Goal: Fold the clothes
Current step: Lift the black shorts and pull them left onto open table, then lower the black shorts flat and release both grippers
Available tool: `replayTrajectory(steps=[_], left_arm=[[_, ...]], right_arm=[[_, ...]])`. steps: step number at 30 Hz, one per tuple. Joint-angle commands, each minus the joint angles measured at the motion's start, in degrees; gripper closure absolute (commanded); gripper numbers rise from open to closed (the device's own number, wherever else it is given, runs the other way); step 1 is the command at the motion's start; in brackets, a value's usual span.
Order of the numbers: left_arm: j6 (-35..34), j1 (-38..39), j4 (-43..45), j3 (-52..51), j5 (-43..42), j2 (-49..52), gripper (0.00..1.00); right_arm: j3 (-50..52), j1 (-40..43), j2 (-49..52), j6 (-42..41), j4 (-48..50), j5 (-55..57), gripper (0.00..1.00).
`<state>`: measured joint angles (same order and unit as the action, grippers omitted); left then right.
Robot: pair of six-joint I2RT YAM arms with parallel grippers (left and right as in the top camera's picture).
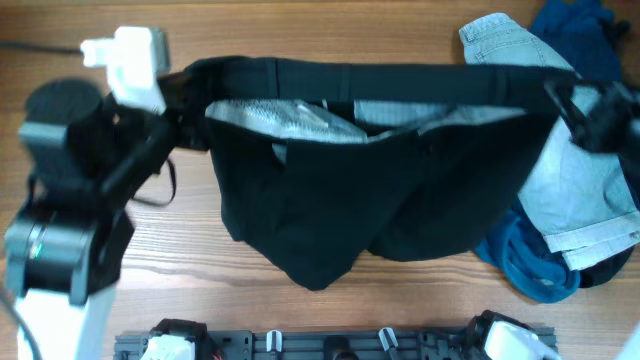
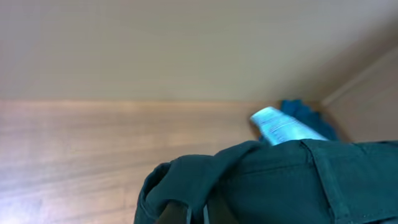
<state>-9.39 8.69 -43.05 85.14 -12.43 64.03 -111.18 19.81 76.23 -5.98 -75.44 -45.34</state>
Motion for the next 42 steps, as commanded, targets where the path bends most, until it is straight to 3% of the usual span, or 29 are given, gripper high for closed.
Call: replayTrajectory(steps=[1,4,7,19,20,21,22,23,24,25,27,31,37,40,42], left_arm=[[-0.52,-2.49,1.07,0.37,16.63,5.33,0.96],[-0.52,-2.97,2.38,0.37,16.65,10.25,0.96],[-0.52,-4.13,4.83,0.37,16.65,13.84,0.96],[-0.5,-4.96,21.86,0.37,16.61,36.37,0.96],[-0.48,-4.96,24.39,0.37,16.63,38.14,0.94],[-0.5,-4.96,27.32,0.37,16.63,39.76,0.8],[-0.5,-4.96,30.56,0.37,16.61,41.22,0.47],[-0.5,-4.96,32.46,0.37,16.52,41.94,0.3],[-0.55,-4.96,34.4,0.37,16.33,42.18,0.08],[-0.55,-4.96,35.41,0.7,16.35,41.83,0.0],[-0.66,-4.96,33.38,2.78,16.37,40.92,0.0],[-1.79,-4.92,20.37,9.4,11.93,38.4,0.0],[-1.36,-4.68,1.4,10.49,5.35,37.97,0.0],[-0.98,-4.57,-2.45,10.32,3.5,38.12,0.0],[3.65,-3.89,1.31,10.27,2.82,39.1,0.0]], right_arm=[[-0.07,-6.16,7.39,1.29,3.58,17.16,0.96],[-0.07,-15.3,14.8,-0.87,6.8,29.64,0.96],[-0.07,-19.45,20.13,-2.43,10.54,35.08,0.96],[-0.07,-25.88,43.89,-6.93,30.6,36.59,0.96],[-0.07,-25.92,45.42,-7.1,33.05,36.59,0.96],[-0.07,-25.92,46.66,-7.17,36.06,36.54,0.96],[-0.07,-25.92,47.32,-7.76,39.1,36.26,0.95],[-0.07,-25.92,47.63,-7.74,42.12,35.85,0.9],[-0.17,-25.92,47.6,-7.72,45.64,34.93,0.66],[-0.33,-25.92,47.25,-7.72,47.36,34.56,0.42],[-0.35,-25.92,45.9,-7.72,49.07,34.29,0.16],[-0.35,-25.9,42.07,-7.06,43.15,34.07,0.01],[-0.35,-25.53,39.69,-4.5,25.29,33.27,0.0],[-0.09,-25.09,39.69,-4.46,18.97,33.11,0.0],[-0.07,-25.11,39.69,-3.43,18.18,32.72,0.0]])
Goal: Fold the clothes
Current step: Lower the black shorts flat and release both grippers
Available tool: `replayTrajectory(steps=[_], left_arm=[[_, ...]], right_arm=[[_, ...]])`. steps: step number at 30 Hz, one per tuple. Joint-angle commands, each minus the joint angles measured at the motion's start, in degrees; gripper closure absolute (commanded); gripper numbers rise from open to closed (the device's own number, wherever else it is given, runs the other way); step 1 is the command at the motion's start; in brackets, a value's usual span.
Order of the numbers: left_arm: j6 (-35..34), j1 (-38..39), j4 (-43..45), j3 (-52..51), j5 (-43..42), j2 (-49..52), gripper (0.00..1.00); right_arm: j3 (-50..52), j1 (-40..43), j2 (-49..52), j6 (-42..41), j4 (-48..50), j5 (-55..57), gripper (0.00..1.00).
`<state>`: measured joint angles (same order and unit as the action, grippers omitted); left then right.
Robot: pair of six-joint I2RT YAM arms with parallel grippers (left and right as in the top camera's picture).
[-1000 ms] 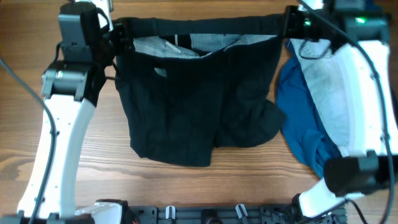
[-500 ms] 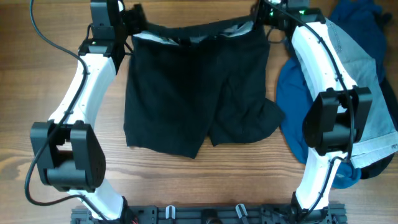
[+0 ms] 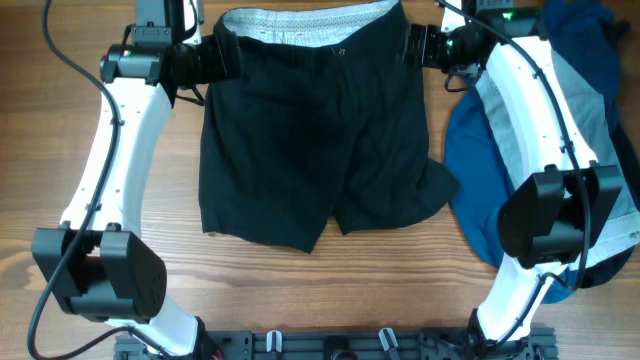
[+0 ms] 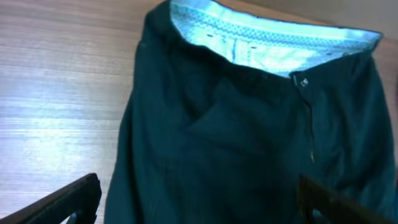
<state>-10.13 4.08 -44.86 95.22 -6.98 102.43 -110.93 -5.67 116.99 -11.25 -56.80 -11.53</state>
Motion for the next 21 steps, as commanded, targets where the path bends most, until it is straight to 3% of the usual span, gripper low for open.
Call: replayTrajectory(steps=[1,6,11,21], left_arm=[[6.58,1.4,6.1,0.2,-2.64,1.68,0.0],[24.59,8.17,21.27,0.28,1.33,10.73,0.0],[33.51,14.05,24.76,4.48,10.27,18.38,0.0],[33.99,14.29,25.92,12.07,12.44,29.81,0.0]], right_arm=[[-0.31,0.37,-1.07,2.43,-0.31,-1.99,0.0],[-0.31,0.39,-1.07,3.78,-2.54,-3.54,0.0],[-0.31,0.37,-1.07,3.76,-4.85,-3.56,0.0],[-0.31,0.37,-1.07,3.76,-7.15,-3.58,0.01]])
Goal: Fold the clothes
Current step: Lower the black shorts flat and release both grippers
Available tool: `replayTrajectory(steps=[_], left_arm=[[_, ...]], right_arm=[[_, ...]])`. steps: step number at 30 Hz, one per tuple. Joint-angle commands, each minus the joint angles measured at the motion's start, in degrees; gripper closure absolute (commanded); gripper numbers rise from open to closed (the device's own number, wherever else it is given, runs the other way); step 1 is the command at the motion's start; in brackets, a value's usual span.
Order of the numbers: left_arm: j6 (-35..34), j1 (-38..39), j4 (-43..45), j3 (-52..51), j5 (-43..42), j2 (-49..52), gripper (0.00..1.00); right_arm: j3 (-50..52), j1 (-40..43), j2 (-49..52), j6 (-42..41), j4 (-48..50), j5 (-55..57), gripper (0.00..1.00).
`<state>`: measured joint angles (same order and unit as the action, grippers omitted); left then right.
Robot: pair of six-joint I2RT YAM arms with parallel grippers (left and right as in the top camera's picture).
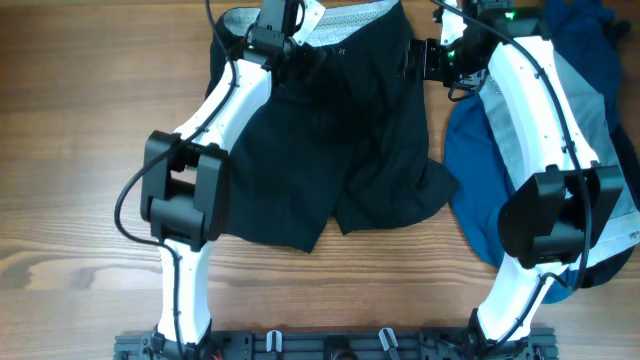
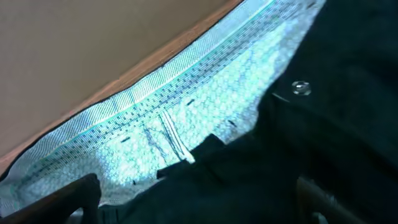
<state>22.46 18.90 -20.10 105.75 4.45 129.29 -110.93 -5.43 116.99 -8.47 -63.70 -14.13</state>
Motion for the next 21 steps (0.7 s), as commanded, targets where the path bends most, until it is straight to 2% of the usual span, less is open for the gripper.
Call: replayTrajectory(steps=[1,7,9,10,11,13,15,18,21], left_arm=[[1.46,-0.52,1.73,1.53,1.01,3.72,0.0],[0.76,-0.81,5.38,1.53,0.94,6.84,0.0],[-0.79,-0.85,6.23,1.53,0.46,7.67,0.05],[-1.44,-0.85,6.27,1.53,0.11,8.26,0.11],[-2.21,-0.85,6.19,1.53,0.09,8.68,0.24],[-4.09,-0.85,6.16,1.51,0.13,9.27,0.78],[-4.96,-0.85,6.45,1.53,0.15,9.22,0.95],[-5.42,-0.87,5.97,1.53,0.17,9.14,0.96],[-11.08,-1.68,5.66,2.16,0.17,6.84,0.96]], right_arm=[[-0.31,0.13,-1.07,0.96,-0.26,-0.98,0.0],[-0.31,-0.11,-1.07,0.98,-1.68,-0.96,0.0],[-0.31,-0.31,-1.07,0.98,-1.97,-0.96,0.0],[-0.31,-0.33,-1.07,0.98,-1.92,-0.96,0.0],[-0.31,-0.39,-1.07,0.96,-1.88,-0.96,0.01],[-0.31,-0.39,-1.07,0.94,-1.79,-0.96,0.01],[-0.31,-0.39,-1.07,0.94,-1.77,-0.96,0.01],[-0.31,-0.39,-1.07,0.96,-1.77,-0.96,0.02],[-0.31,-0.39,-1.07,0.94,-1.75,-0.96,0.02]])
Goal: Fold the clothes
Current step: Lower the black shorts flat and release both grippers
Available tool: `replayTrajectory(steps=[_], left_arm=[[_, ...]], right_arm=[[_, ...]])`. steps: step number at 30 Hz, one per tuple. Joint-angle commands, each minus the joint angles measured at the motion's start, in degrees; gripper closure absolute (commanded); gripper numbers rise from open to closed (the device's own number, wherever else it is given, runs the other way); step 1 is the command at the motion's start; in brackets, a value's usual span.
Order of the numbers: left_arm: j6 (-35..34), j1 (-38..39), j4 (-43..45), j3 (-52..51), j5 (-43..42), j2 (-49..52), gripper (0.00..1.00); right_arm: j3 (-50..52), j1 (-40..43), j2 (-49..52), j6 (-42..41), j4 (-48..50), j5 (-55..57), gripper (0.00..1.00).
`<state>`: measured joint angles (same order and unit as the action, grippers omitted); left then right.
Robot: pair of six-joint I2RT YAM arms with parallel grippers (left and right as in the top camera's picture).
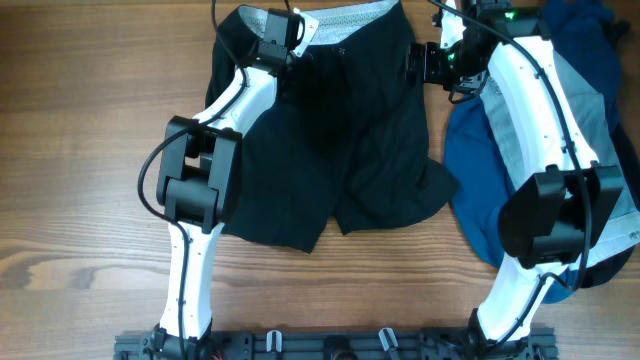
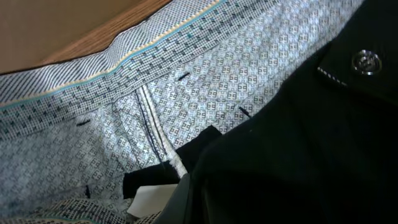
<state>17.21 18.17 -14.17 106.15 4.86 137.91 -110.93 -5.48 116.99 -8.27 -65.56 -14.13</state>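
Note:
Black shorts point(image 1: 330, 140) lie flat on the wooden table point(image 1: 80, 200), waistband at the far edge with its patterned lining point(image 1: 345, 15) showing. My left gripper point(image 1: 285, 47) is low over the waistband's left half. Its wrist view is filled by the lining point(image 2: 205, 68), a metal button point(image 2: 365, 61), a white label point(image 2: 152, 200) and black cloth point(image 2: 298, 155); its fingers do not show. My right gripper point(image 1: 416, 62) is at the shorts' right edge just below the waistband; whether it grips the cloth cannot be told.
A pile of other clothes lies at the right: a blue garment point(image 1: 475, 200) touching the shorts' right leg, pale denim point(image 1: 590, 130) under my right arm, dark blue cloth point(image 1: 590, 25) in the far corner. The arms' mounting rail point(image 1: 340, 345) runs along the near edge.
My left gripper has come a little nearer along the waistband and closer to the cloth. Its open fingers, seen at the wrist view's bottom corners before, no longer show. The right arm has not moved.
Both grippers held the shorts up by the waistband, stretched between them. Then the shorts lay flat with a gripper at each waistband corner, the left one open. The left gripper then stood open over the middle of the waistband, and is now close against the lining.

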Motion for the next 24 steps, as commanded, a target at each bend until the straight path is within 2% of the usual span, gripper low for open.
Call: replayTrajectory(steps=[1,7,11,12,13,14,15,17,19,24], left_arm=[[-6.95,-1.4,-0.39,2.47,-0.24,-2.75,0.96],[-7.43,-4.39,-0.7,11.93,-0.24,-6.34,0.96],[-7.45,-7.69,4.81,12.61,-0.26,-6.03,0.96],[-7.45,-8.2,4.72,12.61,-0.26,-5.9,0.93],[-7.45,-8.7,4.02,12.59,-0.26,-5.84,0.63],[-7.43,-9.07,2.97,12.59,-0.24,-5.79,0.09],[-7.43,-9.31,1.38,12.59,0.28,-5.79,0.0],[-7.45,-9.35,-3.63,12.59,3.26,-6.03,0.0],[-10.56,-9.29,-11.54,12.59,5.38,-6.84,0.0],[-19.47,-9.29,-34.05,12.59,2.8,-11.63,0.0]], right_arm=[[-0.31,-0.37,-1.07,0.76,0.09,-0.96,0.02],[-0.31,-0.37,-1.07,0.76,-0.57,-0.98,0.02],[-0.31,-0.37,-1.07,0.79,-1.18,-0.96,0.03],[-0.31,-0.37,-1.07,0.76,-1.16,-0.96,0.03],[-0.31,-0.37,-1.07,0.72,-1.11,-0.98,0.03],[-0.31,-0.37,-1.07,0.63,-1.09,-0.96,0.02],[-0.31,-0.37,-1.07,0.63,-1.09,-0.96,0.02],[-0.31,-0.37,-1.07,0.61,-0.98,-0.96,0.01],[-0.31,-0.35,-1.07,0.81,-0.94,-0.94,0.01],[-0.33,-0.31,-1.09,1.22,-2.01,-0.96,0.01]])
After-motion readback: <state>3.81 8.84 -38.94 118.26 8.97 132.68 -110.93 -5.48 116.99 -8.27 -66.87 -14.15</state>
